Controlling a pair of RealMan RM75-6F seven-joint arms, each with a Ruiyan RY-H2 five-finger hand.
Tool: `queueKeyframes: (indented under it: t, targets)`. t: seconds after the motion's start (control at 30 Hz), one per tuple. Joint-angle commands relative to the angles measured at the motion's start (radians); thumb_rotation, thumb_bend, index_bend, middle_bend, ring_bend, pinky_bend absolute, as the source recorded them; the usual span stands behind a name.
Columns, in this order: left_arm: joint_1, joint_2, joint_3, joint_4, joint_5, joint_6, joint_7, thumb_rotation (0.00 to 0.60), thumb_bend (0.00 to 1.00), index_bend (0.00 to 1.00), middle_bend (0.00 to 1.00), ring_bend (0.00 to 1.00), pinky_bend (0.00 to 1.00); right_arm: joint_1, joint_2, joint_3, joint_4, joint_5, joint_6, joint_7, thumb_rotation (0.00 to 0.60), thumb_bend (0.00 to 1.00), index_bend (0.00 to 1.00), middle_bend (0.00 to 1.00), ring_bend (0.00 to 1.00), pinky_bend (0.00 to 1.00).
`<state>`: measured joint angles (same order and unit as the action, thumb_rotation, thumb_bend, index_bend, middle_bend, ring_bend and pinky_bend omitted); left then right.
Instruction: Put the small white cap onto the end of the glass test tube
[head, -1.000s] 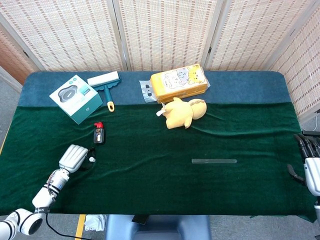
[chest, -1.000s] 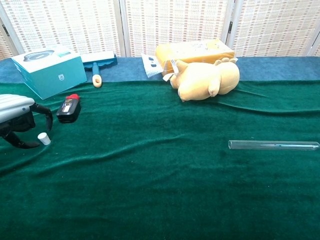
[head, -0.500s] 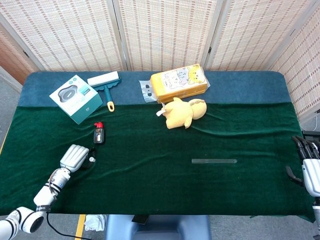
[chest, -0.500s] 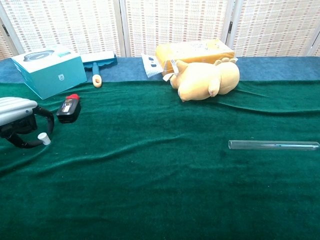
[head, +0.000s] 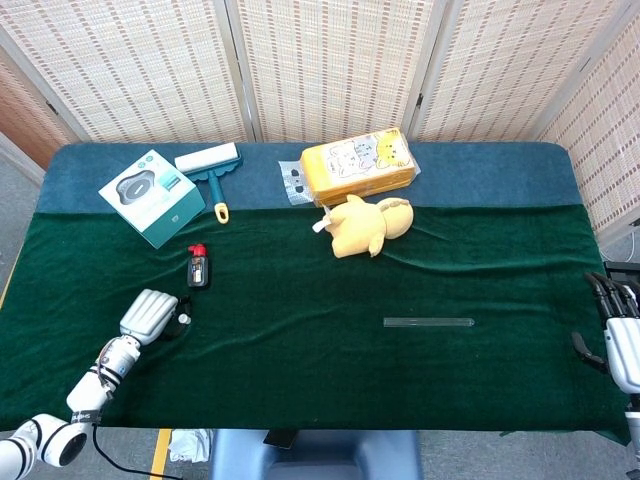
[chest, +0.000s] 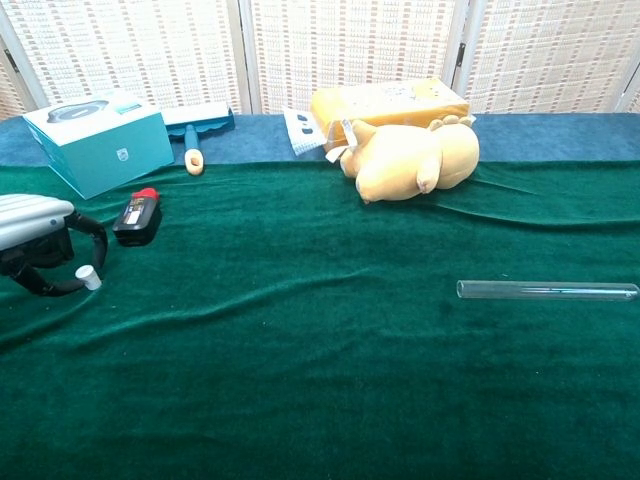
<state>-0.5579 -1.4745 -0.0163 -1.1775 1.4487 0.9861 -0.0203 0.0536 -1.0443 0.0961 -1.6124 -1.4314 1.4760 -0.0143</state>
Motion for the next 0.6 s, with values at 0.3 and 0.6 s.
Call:
queueKeyframes:
  t: [0.3, 0.6]
  targets:
    - [-0.001, -0.008, -0.001, 0.015, 0.003, 0.005, -0.007, 0.6, 0.44, 0.55, 1.0, 0.92, 0.85, 0.001, 0.0, 0.0, 0.0, 0.003, -0.002, 0.0, 0.6, 0.4, 0.0, 0.13, 0.12, 0.05]
    - [0.005, 0.011, -0.011, -0.012, 0.006, 0.032, -0.035, 0.6, 0.47, 0.59, 1.0, 0.92, 0.85, 0.004, -0.002, -0.003, -0.004, -0.009, 0.0, -0.01, 0.6, 0.4, 0.0, 0.16, 0.15, 0.07]
